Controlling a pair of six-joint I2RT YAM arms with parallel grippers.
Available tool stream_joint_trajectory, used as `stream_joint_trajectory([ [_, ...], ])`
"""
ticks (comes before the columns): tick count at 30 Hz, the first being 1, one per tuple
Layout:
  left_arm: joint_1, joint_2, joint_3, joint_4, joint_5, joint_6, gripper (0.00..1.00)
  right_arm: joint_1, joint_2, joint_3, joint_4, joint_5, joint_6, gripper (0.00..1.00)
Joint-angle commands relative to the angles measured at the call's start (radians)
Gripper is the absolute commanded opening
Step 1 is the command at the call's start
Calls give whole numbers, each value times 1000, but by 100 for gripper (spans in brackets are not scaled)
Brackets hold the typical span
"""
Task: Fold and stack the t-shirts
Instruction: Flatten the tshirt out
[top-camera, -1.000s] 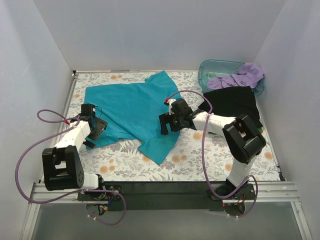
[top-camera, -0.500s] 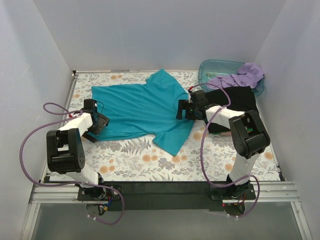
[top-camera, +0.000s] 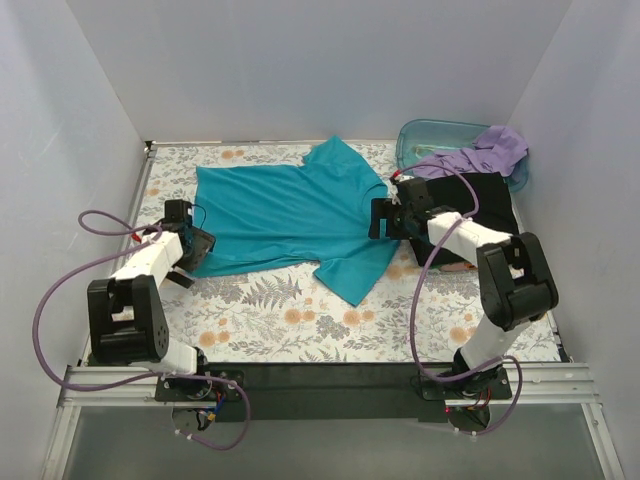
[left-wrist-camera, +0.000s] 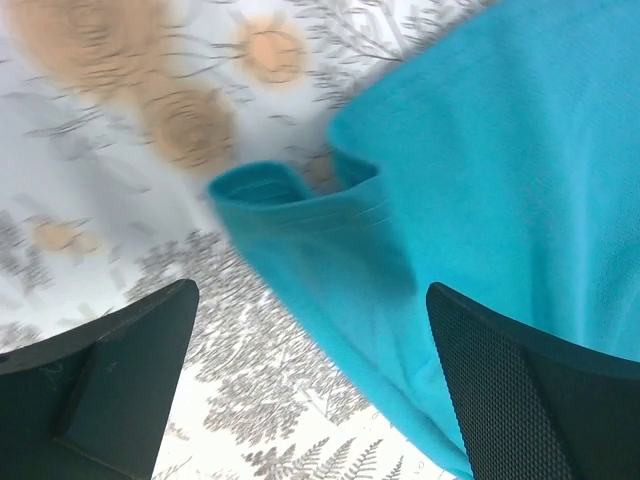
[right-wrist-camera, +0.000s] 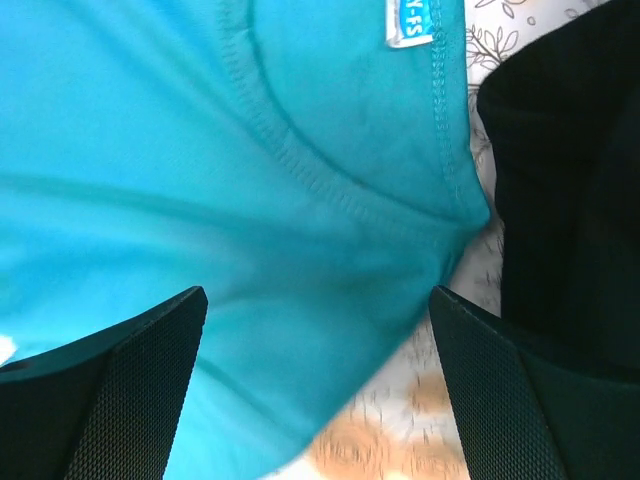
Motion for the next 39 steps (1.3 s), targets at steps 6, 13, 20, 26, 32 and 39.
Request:
stream_joint_trajectory([
  [6,7,-83,-6,-24,-79,-44,75,43,-227,-75,-13,-8,-69,98],
  [13,12,47,82,4,-105,-30,67,55,-272,-158,-5,-8,-68,98],
  [20,10,83,126,-14,-134,-37,42,63,-260,-173,-5,10,-71,98],
  [26,10,22,110,-68,-163,-66,0,91,-275,-187,-10,13,-72,99],
  [32,12,-95,44,-66,-166,-61,0,192,-324,-219,-66,59,-69,98],
  [39,12,-209,-22,-80,-159,-83,0,411,-414,-244,-162,147,-29,98],
])
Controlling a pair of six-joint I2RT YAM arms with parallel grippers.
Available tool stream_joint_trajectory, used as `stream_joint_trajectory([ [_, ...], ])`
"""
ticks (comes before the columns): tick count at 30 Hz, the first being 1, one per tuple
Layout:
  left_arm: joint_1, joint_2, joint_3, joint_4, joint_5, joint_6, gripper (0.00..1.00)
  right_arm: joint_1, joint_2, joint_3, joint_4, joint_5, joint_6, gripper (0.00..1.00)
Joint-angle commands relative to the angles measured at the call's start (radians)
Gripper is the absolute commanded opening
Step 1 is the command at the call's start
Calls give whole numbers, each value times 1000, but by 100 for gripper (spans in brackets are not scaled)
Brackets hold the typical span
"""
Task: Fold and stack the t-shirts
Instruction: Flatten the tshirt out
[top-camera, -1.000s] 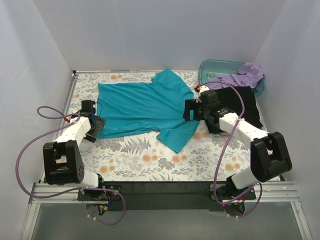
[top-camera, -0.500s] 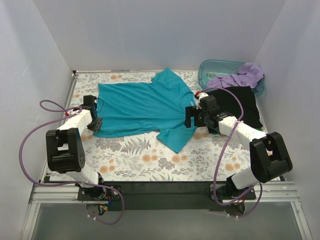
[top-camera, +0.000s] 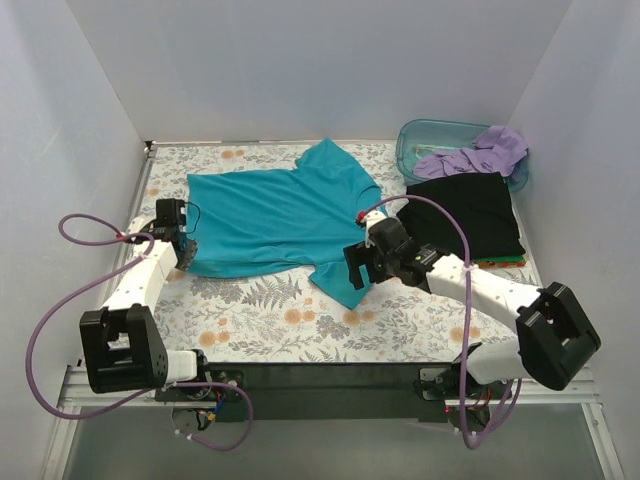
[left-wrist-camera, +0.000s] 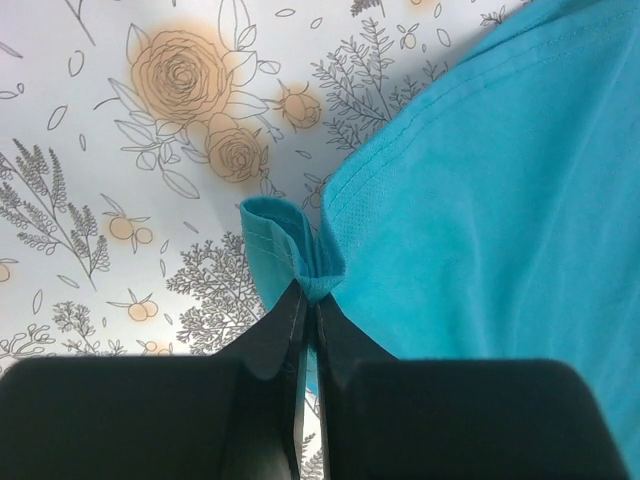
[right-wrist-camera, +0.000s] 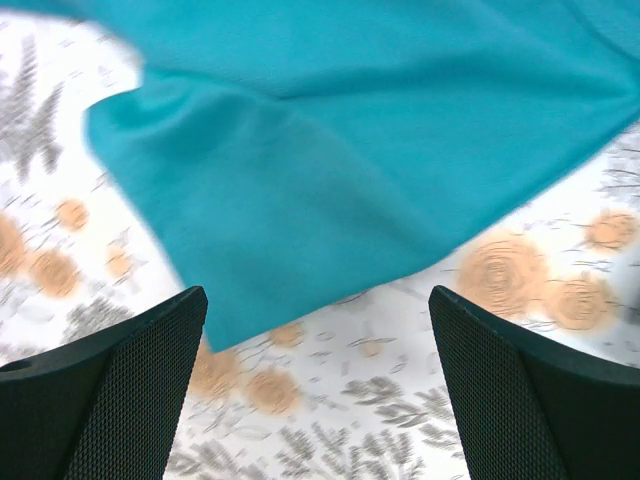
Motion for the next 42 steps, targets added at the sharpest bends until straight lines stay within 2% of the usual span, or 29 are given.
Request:
stream_joint_trajectory([
  [1,8,-49,-33,-13,-22,-16,0,100,-51,-11,-46,53,31,98],
  [5,6,-45,-50,-21,7,-20,0,207,-20,-13,-54,83,58,96],
  [12,8,-76,-87,-5,19,-20,0,254,136,4,-77,126,88,88],
  [15,6,-82,-87,-7,16,-20,0,260,191,3,-82,146,108,78],
  [16,6,-85,-85,-5,20,-17,0,261,204,1,-86,162,120,68],
  [17,6,-86,-84,-5,21,-17,0,261,214,1,-91,172,127,62],
  [18,6,-88,-84,-5,22,-17,0,261,231,1,-94,186,140,45],
  [23,8,-106,-67,-13,37,-16,0,261,236,15,-118,278,157,11],
  [24,6,-111,-64,-16,37,-17,0,261,224,25,-122,297,165,2],
  [28,6,-141,-15,-57,33,-8,0,261,149,82,-173,442,162,1],
  [34,6,-258,194,-151,45,29,0,257,-124,266,-241,695,78,1],
  [37,6,-306,377,-214,39,64,0,252,-245,376,-243,769,-8,1],
  [38,6,-313,430,-254,37,70,0,252,-284,474,-243,774,-34,1],
  [39,6,-318,547,-271,34,93,0,252,-298,519,-238,774,-89,1],
  [42,6,-333,722,-312,36,128,0,252,-332,727,-223,757,-203,1],
])
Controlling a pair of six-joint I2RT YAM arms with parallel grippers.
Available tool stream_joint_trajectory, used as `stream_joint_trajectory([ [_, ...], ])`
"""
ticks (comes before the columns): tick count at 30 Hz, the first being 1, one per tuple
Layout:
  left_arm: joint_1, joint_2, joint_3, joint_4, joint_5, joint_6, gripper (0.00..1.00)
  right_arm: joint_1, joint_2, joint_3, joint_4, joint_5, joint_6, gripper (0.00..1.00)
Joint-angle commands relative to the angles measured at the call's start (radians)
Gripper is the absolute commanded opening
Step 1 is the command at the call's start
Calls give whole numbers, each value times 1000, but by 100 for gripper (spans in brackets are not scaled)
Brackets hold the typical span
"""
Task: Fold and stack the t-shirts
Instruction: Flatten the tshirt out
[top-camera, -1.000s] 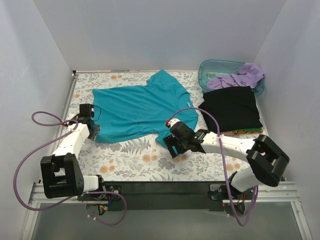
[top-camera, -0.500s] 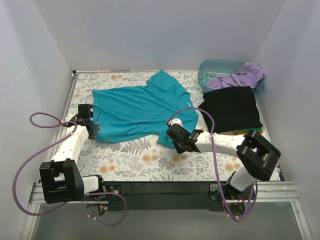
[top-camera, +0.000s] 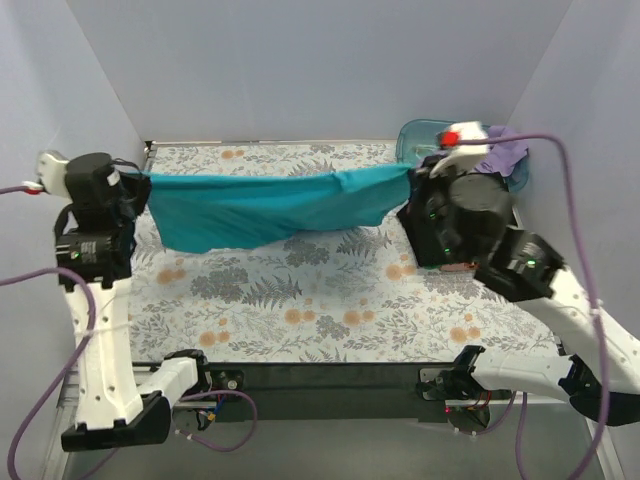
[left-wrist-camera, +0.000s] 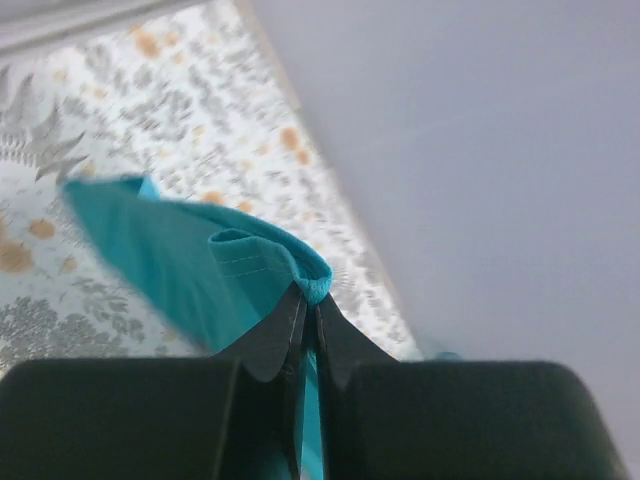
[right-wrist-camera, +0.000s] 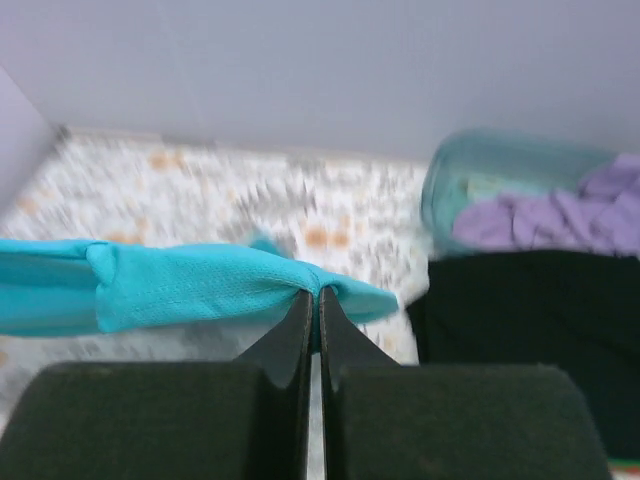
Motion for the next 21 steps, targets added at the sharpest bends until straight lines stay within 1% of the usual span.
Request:
stream_joint_trajectory([
  [1,8,-51,258,-94,-22,89,0,-4,-44,211,19,56,-187,1],
  [2,6,-51,322,-104,-27,102,0,-4,-49,257,19,32,-211,1],
  [3,8,-51,379,-112,-30,112,0,-4,-53,355,19,-3,-258,1],
  [4,8,-48,506,-120,-24,144,0,-4,-55,397,13,-60,-270,1],
  [6,8,-34,623,-146,-4,170,0,-4,-62,521,-8,-143,-290,1],
  [7,8,-30,685,-149,11,184,0,-4,-70,553,-10,-213,-294,1],
  [8,6,-31,760,-149,48,195,0,-4,-79,576,-13,-238,-295,1],
  [10,8,-49,789,-131,82,199,0,-4,-92,619,-15,-290,-301,1],
  [14,6,-118,698,-54,190,192,0,-4,-96,632,-15,-266,-309,1],
  [17,6,-140,590,-46,212,173,0,-4,-96,574,-15,-206,-303,1],
  [18,6,-146,493,-34,224,163,0,-4,-96,552,-15,-177,-298,1],
  [19,6,-155,440,-22,234,159,0,-4,-95,523,-12,-84,-294,1],
  [20,6,-158,388,3,256,156,0,-4,-90,468,-9,-30,-291,1],
  [21,8,-158,255,12,301,152,0,-4,-85,425,-1,20,-284,1],
])
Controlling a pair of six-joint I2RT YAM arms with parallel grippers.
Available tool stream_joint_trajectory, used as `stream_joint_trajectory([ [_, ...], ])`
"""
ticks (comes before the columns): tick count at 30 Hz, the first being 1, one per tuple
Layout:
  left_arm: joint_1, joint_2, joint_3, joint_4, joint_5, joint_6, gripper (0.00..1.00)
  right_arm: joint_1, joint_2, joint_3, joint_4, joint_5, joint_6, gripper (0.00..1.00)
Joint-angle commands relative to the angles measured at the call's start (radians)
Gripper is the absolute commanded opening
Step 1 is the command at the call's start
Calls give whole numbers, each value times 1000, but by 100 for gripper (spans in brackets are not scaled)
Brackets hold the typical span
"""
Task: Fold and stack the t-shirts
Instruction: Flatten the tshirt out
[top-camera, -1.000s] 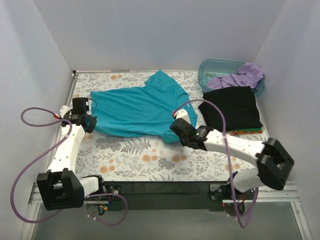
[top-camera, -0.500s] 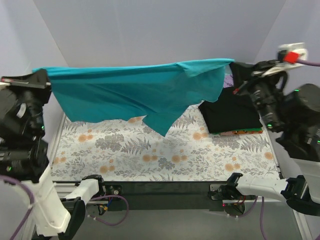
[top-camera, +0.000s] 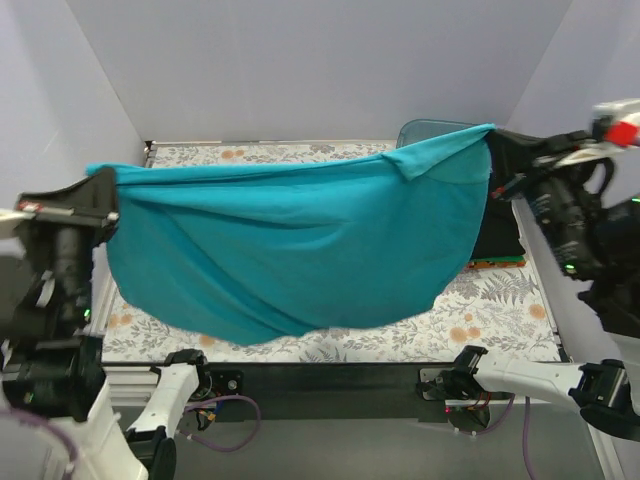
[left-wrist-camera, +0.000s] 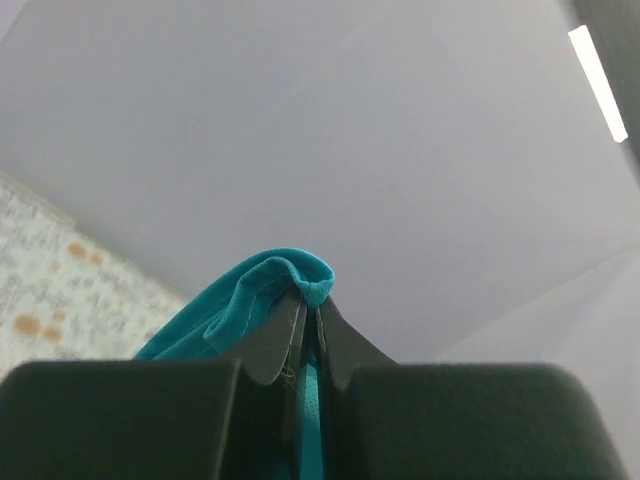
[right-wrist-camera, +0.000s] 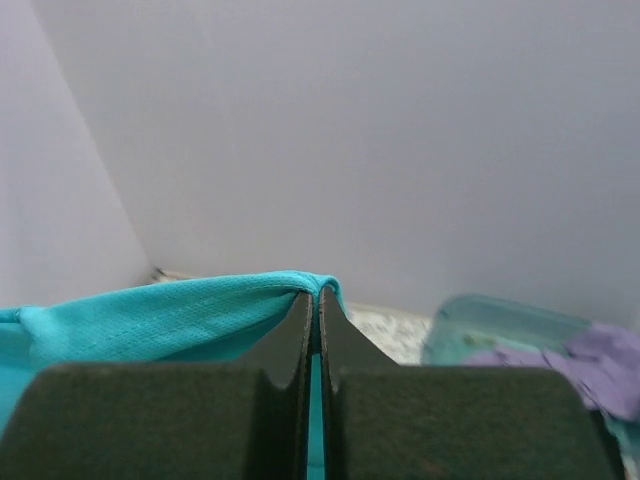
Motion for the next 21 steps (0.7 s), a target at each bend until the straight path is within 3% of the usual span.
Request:
stream_joint_trajectory([
  [1,8,71,-290,-6,132,-5,0,-4,30,-136,9,303,-2,1],
  [3,7,57,-565,69,215,-16,0,-7,40,-299,30,381,24,1],
  [5,7,69,-733,159,227,-22,0,-39,63,-465,61,400,73,1],
  [6,7,86,-795,178,221,-25,0,-72,76,-511,82,379,99,1],
  [7,8,113,-908,195,202,-34,2,-180,91,-563,89,269,131,1],
  [8,7,174,-950,236,201,-30,24,-242,118,-610,103,185,174,1],
  [9,8,222,-985,248,203,-27,55,-331,134,-717,165,52,187,1],
  [10,8,266,-1002,244,163,-25,96,-352,158,-762,199,14,196,1],
  [11,10,356,-1001,239,146,-33,97,-365,172,-797,265,-14,193,1],
  [15,10,464,-1001,259,105,-73,97,-401,261,-868,305,-63,190,1],
  [21,4,523,-1093,382,217,-53,98,-451,364,-907,307,-71,196,1],
])
